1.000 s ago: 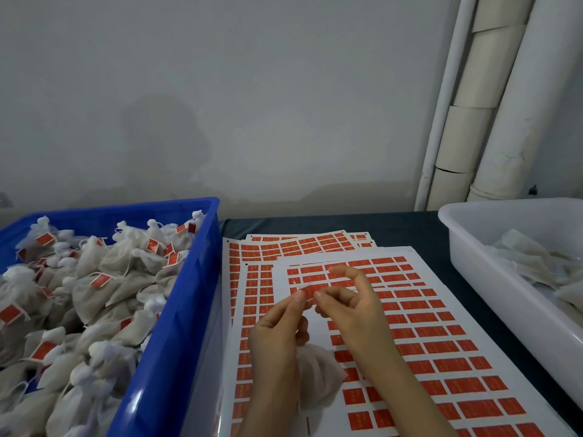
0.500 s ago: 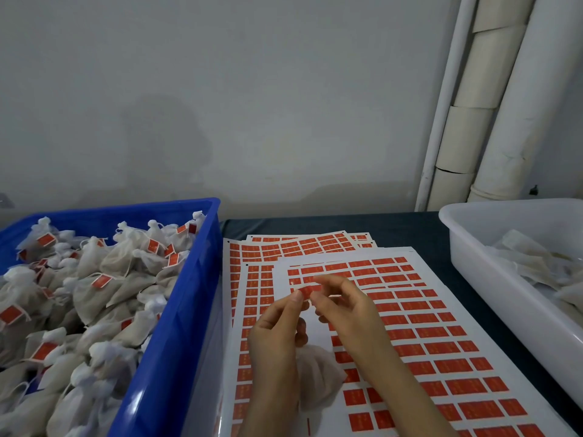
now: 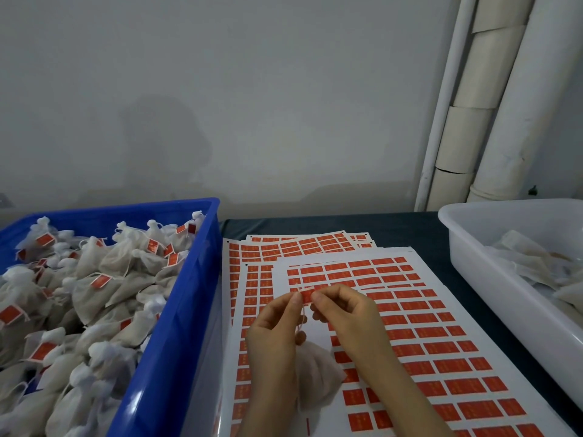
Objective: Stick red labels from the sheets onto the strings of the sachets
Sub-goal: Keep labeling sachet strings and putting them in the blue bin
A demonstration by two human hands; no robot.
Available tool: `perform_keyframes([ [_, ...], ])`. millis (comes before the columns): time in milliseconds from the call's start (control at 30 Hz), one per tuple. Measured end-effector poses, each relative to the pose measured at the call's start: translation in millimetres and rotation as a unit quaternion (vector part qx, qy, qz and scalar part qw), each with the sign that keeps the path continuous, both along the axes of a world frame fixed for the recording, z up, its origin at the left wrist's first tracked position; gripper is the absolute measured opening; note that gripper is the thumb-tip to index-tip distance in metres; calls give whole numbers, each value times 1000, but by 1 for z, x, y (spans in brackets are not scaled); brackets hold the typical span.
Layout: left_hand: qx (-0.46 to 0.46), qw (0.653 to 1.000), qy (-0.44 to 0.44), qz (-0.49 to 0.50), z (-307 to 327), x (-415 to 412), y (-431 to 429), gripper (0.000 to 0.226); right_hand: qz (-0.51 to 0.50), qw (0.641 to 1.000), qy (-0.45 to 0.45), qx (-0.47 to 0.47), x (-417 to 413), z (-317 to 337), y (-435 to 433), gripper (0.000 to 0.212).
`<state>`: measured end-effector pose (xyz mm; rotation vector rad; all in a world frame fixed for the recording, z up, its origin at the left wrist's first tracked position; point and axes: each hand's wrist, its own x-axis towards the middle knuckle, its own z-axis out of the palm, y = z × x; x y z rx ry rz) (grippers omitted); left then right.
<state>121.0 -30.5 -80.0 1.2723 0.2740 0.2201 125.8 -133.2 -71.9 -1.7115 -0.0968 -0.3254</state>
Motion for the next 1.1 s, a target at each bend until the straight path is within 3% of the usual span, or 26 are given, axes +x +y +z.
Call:
perform_keyframes([
  [333,104,994,-22,10,-3,0,-3,7,4,1000,-18,-14,-2,1,2,6],
  [633,111,993,-34,15,-3,0,-4,5,-10,999,-31,-15,-3,3,1,6],
  [1100,212,975,-45,42,-7,0,-8,9,-15,998,-44,-53,-2,-2,4,10],
])
